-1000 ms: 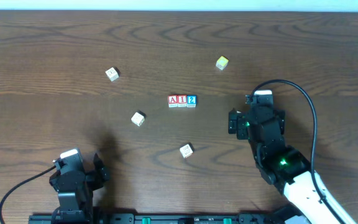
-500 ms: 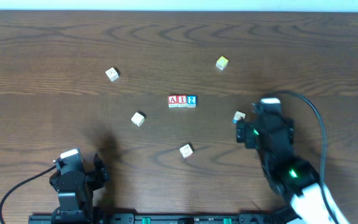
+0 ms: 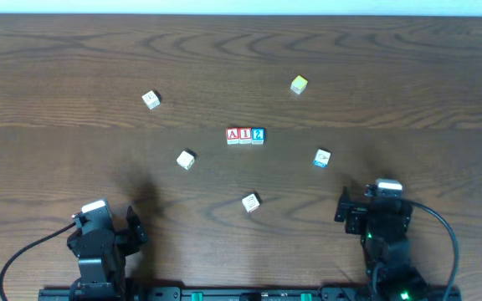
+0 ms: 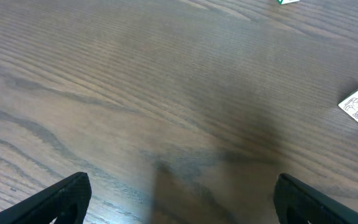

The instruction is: Spell out Ai2

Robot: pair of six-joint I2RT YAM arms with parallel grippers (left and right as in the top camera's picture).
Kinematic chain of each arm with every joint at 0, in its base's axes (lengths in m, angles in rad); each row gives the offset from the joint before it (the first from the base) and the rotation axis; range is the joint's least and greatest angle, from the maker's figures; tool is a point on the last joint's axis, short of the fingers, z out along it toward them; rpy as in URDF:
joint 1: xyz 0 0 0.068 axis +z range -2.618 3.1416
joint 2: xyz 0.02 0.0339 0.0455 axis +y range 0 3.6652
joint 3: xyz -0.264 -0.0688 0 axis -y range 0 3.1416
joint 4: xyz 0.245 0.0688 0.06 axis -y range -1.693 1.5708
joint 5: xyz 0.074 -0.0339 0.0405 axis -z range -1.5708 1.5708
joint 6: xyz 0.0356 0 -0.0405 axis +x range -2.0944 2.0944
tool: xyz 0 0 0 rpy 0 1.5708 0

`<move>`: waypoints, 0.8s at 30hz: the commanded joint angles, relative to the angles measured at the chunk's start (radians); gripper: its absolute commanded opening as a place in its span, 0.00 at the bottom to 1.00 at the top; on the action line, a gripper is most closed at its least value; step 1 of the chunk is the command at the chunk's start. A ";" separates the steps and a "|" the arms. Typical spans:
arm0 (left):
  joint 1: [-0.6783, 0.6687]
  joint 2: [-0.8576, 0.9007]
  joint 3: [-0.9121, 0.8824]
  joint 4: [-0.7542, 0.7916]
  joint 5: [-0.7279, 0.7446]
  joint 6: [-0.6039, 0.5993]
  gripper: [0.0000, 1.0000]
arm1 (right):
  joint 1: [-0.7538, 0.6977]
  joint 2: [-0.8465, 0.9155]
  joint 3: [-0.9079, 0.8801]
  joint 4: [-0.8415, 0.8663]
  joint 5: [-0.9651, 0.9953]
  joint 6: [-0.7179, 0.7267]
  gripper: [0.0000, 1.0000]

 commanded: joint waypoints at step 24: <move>0.002 -0.006 -0.033 -0.035 0.008 0.011 0.95 | -0.059 -0.280 -0.006 0.007 -0.005 -0.031 0.99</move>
